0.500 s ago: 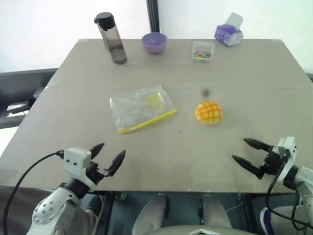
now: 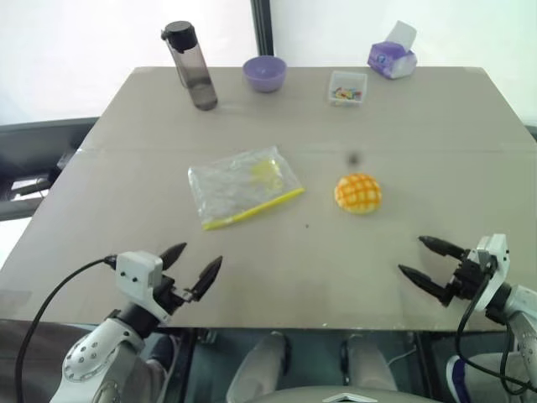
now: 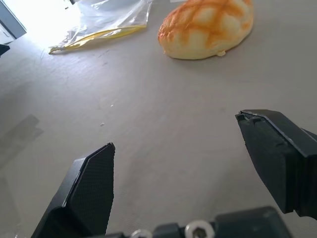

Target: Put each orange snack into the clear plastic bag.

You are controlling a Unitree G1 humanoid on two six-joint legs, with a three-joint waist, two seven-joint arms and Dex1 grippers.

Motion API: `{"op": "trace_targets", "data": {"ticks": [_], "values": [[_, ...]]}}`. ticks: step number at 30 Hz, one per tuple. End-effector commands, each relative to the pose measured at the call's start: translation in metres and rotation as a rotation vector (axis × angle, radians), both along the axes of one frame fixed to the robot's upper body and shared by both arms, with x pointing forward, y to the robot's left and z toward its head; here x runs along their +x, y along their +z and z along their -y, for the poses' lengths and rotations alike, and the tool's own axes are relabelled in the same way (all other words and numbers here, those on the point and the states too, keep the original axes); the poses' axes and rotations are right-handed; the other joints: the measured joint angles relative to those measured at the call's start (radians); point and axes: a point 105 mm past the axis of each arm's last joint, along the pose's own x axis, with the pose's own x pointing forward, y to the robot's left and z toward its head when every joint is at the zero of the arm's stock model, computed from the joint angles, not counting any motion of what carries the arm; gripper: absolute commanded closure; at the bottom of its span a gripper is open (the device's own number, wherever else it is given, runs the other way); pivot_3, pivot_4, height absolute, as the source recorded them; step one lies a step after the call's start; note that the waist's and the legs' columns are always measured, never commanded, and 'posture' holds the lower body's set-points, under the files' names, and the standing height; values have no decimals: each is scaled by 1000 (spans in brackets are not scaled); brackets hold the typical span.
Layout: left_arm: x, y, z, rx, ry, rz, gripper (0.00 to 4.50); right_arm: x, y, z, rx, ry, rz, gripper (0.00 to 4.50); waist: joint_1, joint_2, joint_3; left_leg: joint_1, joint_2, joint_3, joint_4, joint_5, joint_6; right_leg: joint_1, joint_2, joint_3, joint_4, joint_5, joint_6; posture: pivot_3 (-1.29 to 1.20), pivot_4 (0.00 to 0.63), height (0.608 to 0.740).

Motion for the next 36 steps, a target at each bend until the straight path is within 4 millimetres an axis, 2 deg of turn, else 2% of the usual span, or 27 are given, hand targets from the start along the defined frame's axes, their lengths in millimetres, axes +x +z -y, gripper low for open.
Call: {"op": "trace_targets", "data": {"ticks": [1, 12, 16, 20, 25, 30, 33, 36], "values": [[0, 6, 3, 26, -19, 40, 0, 2, 14, 1, -4, -3, 58, 80, 0, 0, 0, 0, 0, 0, 0, 0, 0, 0, 0, 0, 0, 0, 0, 0, 150, 740], [-2, 8, 6, 19, -16, 55, 0, -2, 13, -7, -4, 24, 41, 80, 0, 0, 0, 0, 0, 1, 0, 0, 1, 0, 0, 1, 0, 0, 0, 0, 150, 740], [2, 9, -3, 32, 9, 49, 0, -3, 23, -12, 6, 64, 50, 80, 0, 0, 0, 0, 0, 1, 0, 0, 1, 0, 0, 1, 0, 0, 0, 0, 150, 740], [17, 16, -31, 8, 134, 41, 0, -5, 39, -27, 24, 155, 72, 80, 0, 0, 0, 1, 2, 1, 0, 0, 1, 0, 1, 1, 1, 0, 0, 0, 150, 740], [33, 23, -59, -1, 223, 5, 0, -16, 57, -59, -10, 313, 108, 80, -1, 0, 0, 1, 5, 1, 0, -1, 0, -1, 6, 1, 1, 0, 0, 0, 150, 740], [56, 32, -85, -127, 327, -56, 0, -12, 79, -81, -22, 357, 204, 80, -1, -1, 0, -1, 7, 1, 1, -1, -2, -5, 8, 2, 2, 1, -2, 0, 150, 740], [72, 26, -86, -203, 322, -148, 0, -9, 88, -88, -19, 369, 245, 80, 0, -2, 1, -2, 6, 1, 1, -1, -2, -5, 9, 1, 3, 1, -2, 0, 150, 740], [83, 20, -73, -236, 264, -209, 0, -6, 94, -93, -19, 376, 266, 80, -2, -2, 1, -2, 6, 1, 2, -1, -2, -5, 9, 2, 3, 2, -2, 0, 150, 740]]}}
